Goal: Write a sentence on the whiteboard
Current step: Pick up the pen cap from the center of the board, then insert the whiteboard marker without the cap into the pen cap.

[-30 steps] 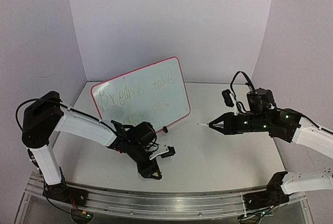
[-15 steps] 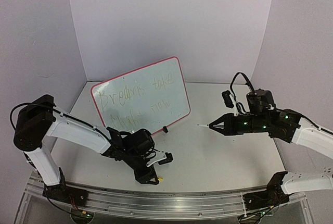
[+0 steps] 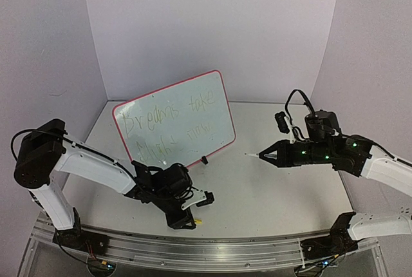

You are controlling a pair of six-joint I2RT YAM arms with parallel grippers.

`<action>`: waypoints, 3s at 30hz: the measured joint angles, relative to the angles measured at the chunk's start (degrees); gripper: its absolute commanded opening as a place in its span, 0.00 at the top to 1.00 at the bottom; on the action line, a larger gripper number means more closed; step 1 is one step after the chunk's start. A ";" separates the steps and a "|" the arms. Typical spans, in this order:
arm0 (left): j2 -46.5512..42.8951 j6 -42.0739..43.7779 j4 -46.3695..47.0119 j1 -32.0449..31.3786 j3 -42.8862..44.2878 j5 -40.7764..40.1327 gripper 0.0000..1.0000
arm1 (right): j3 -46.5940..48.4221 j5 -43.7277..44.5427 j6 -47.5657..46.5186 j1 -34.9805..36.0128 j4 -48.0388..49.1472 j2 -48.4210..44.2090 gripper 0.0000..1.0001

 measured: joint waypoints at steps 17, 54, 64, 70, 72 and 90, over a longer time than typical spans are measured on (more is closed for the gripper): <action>0.42 0.31 -1.45 -4.24 1.00 -8.81 0.75 | 0.00 0.57 -0.02 0.00 0.00 0.02 1.00; -13.63 -8.84 9.11 -5.94 -8.72 -11.51 1.00 | 1.46 -31.56 -1.70 0.02 -0.09 21.03 1.00; -14.17 -11.82 15.75 -5.94 -10.79 -6.33 1.00 | 3.51 -39.94 -2.16 2.22 0.02 26.91 1.00; -14.64 -12.01 16.05 -5.94 -10.86 -5.69 1.00 | 4.00 -41.81 -2.66 4.38 0.02 29.28 1.00; -14.84 -12.10 16.28 -5.94 -10.86 -5.54 1.00 | 4.00 -41.94 -2.80 4.78 0.04 29.71 1.00; -15.86 -11.98 16.25 -5.94 -10.93 -4.41 1.00 | 4.63 -41.99 -2.76 4.96 3.08 31.43 1.00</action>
